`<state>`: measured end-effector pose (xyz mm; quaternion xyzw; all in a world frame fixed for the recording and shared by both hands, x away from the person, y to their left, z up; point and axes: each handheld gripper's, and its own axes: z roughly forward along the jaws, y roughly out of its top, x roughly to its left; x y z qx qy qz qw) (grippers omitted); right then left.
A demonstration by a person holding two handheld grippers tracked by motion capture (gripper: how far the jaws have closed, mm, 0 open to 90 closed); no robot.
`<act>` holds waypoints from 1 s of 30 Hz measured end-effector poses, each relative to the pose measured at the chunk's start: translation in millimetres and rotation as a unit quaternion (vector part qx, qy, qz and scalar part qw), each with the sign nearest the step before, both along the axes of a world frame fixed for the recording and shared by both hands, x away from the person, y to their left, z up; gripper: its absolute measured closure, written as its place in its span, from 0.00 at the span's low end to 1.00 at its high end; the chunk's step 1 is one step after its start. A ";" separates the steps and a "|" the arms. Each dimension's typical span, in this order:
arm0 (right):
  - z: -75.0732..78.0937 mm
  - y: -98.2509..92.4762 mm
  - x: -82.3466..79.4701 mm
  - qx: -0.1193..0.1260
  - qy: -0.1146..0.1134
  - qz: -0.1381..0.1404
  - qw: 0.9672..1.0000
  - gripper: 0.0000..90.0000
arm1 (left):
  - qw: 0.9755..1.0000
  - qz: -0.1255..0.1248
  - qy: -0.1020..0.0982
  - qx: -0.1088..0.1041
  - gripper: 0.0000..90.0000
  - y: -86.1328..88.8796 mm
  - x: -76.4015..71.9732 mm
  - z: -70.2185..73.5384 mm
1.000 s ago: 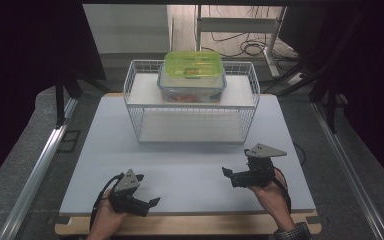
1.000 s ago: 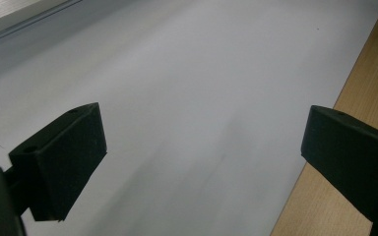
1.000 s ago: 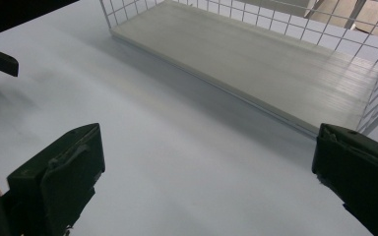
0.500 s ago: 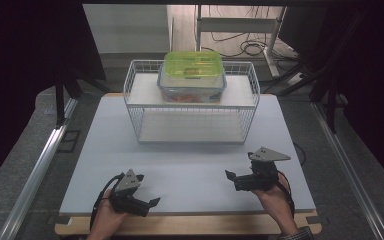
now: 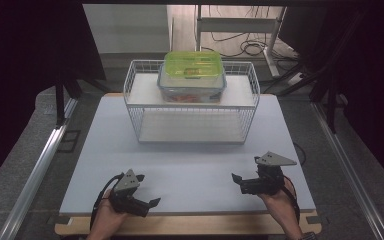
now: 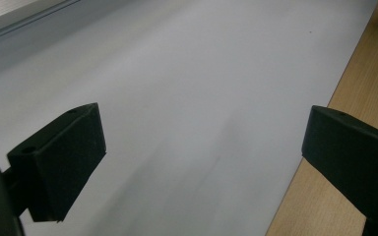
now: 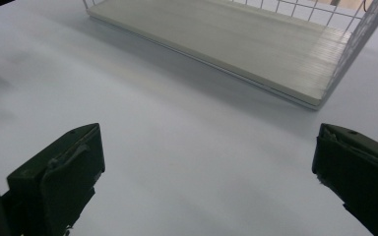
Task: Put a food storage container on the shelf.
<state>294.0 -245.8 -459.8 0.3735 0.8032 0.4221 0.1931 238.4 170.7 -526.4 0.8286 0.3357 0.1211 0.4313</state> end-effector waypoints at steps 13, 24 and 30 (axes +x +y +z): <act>-6.1 -13.3 -5.2 -0.004 -0.003 -0.016 1.000 0.00 | 1.000 -0.001 0.002 0.000 0.03 -0.4 0.4 -0.6; -11.4 -22.9 -9.4 -0.010 -0.005 -0.026 1.000 0.00 | 1.000 0.000 0.004 0.002 0.03 -0.5 0.7 -1.1; -16.7 -27.6 -11.8 -0.021 -0.007 -0.032 0.999 0.00 | 1.000 0.001 0.004 0.002 0.03 -0.5 0.8 -1.2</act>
